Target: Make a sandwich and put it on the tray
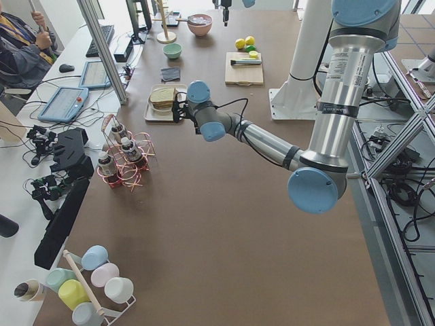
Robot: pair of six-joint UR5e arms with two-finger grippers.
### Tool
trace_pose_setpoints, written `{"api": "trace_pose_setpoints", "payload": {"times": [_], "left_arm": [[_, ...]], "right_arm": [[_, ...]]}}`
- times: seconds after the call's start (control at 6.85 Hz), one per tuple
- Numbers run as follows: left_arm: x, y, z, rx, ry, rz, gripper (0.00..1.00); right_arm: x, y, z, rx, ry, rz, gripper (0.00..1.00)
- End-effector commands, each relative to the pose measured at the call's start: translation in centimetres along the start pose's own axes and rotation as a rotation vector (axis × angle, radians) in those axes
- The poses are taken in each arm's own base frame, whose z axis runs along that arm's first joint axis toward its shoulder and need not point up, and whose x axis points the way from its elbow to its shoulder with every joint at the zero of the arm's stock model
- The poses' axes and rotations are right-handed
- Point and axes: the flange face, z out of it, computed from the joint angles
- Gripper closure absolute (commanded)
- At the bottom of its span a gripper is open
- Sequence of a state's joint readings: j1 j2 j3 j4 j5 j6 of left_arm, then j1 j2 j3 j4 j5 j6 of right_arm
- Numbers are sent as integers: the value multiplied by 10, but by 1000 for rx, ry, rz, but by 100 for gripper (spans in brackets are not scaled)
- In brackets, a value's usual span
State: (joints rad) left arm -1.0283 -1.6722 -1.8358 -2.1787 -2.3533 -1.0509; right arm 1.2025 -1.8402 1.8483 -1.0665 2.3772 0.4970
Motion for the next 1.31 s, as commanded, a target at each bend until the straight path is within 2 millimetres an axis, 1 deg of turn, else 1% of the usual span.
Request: {"api": "trace_pose_setpoints", "payload": {"times": [0.0,0.15,0.29,0.44,0.58,0.73,0.88,1.02,1.17], "left_arm": [[-100,19,-33,-8,-88,220,37],[-139,22,-46,-46,-125,269,37],[-172,11,-85,-65,-156,295,37],[-201,8,-106,-106,-181,328,37],[-223,7,-128,-126,-203,357,36],[-237,8,-143,-142,-221,365,36],[-251,11,-154,-153,-228,367,36],[-261,16,-157,-185,-228,359,36],[-267,21,-159,-200,-229,350,36]], "right_arm": [[2,2,5,-12,6,2,0],[4,4,7,-17,8,6,0],[8,4,11,-23,11,12,0],[14,4,13,-24,24,2,0],[30,5,14,-20,41,-10,0],[55,7,12,-15,56,-26,0],[95,24,3,-5,77,-34,0],[134,39,-1,-2,93,-59,0],[155,42,-9,0,100,-56,0]]}}
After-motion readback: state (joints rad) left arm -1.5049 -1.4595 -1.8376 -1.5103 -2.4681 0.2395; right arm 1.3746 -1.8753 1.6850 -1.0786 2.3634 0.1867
